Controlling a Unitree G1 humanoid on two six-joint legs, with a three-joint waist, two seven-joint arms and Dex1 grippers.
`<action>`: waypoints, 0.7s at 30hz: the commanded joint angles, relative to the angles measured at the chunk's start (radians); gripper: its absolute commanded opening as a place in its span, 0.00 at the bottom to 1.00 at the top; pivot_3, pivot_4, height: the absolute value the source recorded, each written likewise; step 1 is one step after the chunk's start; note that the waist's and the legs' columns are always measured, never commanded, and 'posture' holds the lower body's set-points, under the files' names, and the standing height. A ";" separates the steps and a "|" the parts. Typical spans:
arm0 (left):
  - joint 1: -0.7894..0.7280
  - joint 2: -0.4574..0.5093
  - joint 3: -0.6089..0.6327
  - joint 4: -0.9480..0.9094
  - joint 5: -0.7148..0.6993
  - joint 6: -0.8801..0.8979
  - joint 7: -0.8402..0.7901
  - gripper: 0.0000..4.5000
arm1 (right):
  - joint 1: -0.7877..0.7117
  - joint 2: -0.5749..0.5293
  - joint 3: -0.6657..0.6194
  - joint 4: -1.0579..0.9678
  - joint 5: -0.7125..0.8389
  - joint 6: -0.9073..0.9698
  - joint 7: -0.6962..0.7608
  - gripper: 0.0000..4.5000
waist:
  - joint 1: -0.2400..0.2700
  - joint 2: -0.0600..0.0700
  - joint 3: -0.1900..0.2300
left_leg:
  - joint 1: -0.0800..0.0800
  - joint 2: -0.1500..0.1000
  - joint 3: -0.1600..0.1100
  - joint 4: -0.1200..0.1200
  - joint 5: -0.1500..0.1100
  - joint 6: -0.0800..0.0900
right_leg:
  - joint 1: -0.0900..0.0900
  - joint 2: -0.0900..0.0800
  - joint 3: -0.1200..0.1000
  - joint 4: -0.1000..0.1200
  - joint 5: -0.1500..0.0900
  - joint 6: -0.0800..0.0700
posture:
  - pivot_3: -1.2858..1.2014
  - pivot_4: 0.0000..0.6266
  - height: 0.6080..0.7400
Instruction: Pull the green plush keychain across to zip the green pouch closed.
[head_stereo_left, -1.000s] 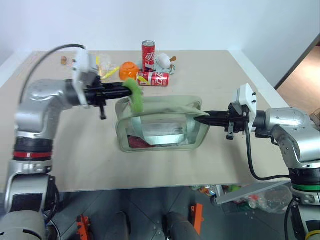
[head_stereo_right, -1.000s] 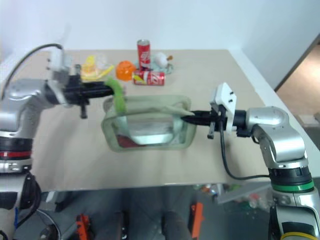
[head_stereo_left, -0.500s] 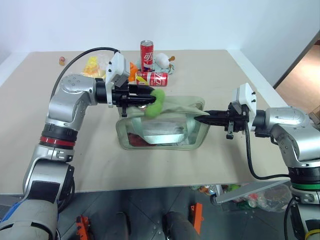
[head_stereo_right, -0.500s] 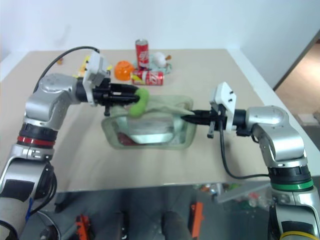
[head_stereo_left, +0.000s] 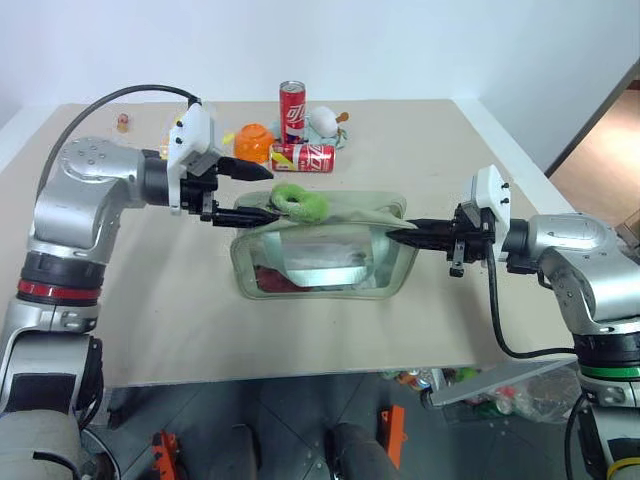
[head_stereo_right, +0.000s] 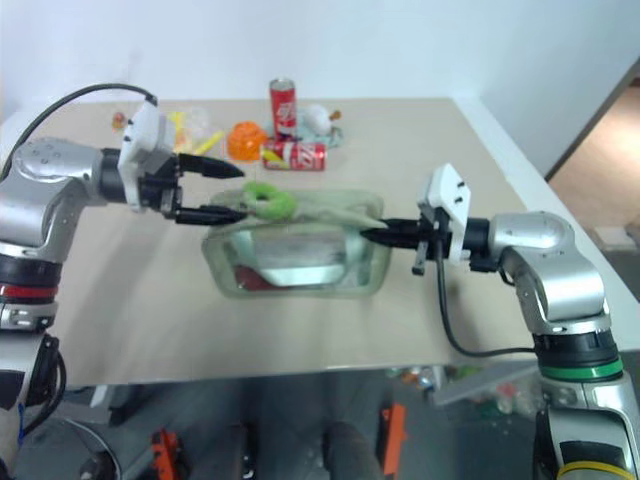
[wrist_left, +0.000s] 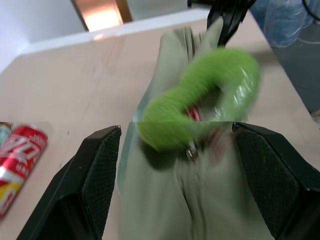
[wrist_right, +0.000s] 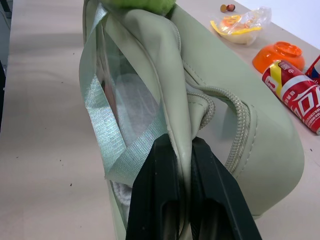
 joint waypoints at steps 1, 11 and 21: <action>0.055 0.048 0.092 -0.136 -0.079 0.089 0.036 0.82 | -0.031 0.007 0.008 0.005 -0.002 -0.027 0.021 0.00 | -0.001 0.000 0.000 | 0.000 0.000 0.000 0.000 0.000 0.000 | 0.000 0.000 0.000 0.000 0.000 0.000 | 0.52 0.24 1.00; 0.404 0.010 0.279 -0.409 -0.208 0.207 0.291 0.82 | -0.048 0.010 0.019 0.032 -0.006 -0.038 0.042 0.00 | -0.002 0.001 0.000 | 0.002 0.000 0.000 -0.001 0.000 0.000 | 0.000 0.000 0.000 0.002 -0.001 -0.001 | 0.52 0.24 1.00; 0.508 -0.096 0.239 -0.422 -0.164 0.105 0.417 0.50 | -0.050 0.006 0.016 0.027 -0.006 -0.030 0.044 0.00 | -0.002 0.001 0.000 | 0.009 0.000 0.001 -0.001 0.000 0.001 | 0.007 0.000 0.002 0.002 0.000 0.000 | 0.52 0.24 1.00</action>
